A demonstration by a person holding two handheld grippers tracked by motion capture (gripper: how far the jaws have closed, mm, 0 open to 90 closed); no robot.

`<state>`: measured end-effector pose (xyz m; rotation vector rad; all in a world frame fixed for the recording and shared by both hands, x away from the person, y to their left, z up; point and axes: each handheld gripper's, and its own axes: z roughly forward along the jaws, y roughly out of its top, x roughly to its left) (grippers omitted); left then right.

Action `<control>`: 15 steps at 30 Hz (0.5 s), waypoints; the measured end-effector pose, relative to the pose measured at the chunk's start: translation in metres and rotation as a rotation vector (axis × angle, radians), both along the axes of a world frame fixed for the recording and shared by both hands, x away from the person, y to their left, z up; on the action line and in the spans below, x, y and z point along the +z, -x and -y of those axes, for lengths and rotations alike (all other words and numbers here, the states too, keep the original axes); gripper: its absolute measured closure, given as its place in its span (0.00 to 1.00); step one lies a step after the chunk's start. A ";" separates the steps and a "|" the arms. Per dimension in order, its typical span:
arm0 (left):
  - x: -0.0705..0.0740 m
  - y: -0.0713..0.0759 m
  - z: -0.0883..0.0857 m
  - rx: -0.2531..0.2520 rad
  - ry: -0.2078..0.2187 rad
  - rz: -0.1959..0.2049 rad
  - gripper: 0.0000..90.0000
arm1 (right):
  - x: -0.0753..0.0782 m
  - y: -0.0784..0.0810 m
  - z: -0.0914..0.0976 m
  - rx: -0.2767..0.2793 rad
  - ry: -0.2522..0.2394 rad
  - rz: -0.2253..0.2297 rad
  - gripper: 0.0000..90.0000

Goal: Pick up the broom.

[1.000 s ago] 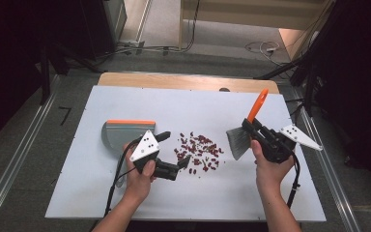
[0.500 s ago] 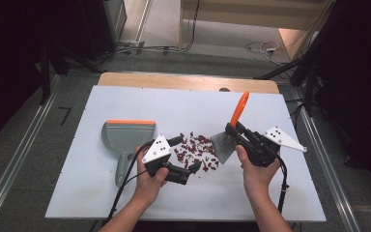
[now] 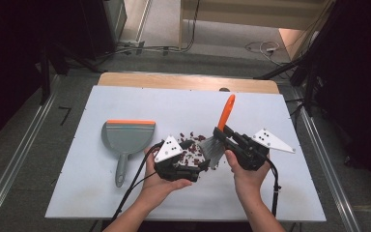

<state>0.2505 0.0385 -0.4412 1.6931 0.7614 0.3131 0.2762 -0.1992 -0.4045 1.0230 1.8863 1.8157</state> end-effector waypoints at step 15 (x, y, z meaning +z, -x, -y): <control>-0.007 0.001 0.018 0.022 -0.053 -0.055 0.51 | 0.001 0.009 -0.017 0.048 -0.005 0.006 0.76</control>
